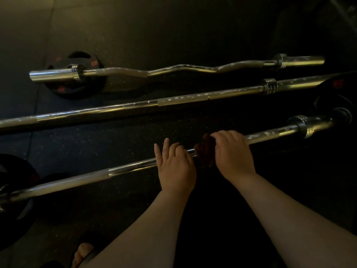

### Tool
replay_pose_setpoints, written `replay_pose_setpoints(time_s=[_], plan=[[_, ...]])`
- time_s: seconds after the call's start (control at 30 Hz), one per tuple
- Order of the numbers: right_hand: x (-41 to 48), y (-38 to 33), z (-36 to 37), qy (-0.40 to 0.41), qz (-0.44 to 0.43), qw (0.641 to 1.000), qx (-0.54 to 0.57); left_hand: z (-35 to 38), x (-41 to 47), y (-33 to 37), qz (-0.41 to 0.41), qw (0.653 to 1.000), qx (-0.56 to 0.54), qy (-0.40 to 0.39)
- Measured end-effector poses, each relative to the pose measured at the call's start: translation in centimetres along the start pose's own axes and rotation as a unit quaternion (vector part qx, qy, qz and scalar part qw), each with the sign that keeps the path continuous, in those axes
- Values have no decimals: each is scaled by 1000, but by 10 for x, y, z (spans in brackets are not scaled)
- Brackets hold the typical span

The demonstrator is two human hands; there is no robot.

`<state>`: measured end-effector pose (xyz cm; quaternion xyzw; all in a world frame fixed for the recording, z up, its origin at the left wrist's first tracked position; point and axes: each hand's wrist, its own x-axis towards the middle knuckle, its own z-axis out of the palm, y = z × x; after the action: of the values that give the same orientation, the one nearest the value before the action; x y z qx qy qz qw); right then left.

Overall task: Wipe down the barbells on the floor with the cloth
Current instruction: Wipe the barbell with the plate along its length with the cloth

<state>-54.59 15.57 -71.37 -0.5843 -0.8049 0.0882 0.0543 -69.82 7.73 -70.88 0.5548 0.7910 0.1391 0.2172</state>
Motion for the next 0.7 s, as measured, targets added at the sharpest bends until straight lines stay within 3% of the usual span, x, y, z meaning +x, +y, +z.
replay_pose_setpoints(time_s=[0.13, 0.27, 0.4, 0.6, 0.7], plan=[[4, 13, -5, 62, 165, 983, 43, 0, 0, -3, 12, 1000, -6, 3], [-8, -22, 1, 3, 89, 993, 72, 3, 1, 4, 2, 1000, 12, 7], [-8, -4, -4, -18, -11, 999, 28, 3, 0, 5, -5, 1000, 1, 7], [11, 27, -11, 56, 187, 979, 55, 1, 0, 3, 12, 1000, -20, -1], [5, 1, -2, 60, 149, 984, 81, 1, 1, 5, 11, 1000, -13, 6]])
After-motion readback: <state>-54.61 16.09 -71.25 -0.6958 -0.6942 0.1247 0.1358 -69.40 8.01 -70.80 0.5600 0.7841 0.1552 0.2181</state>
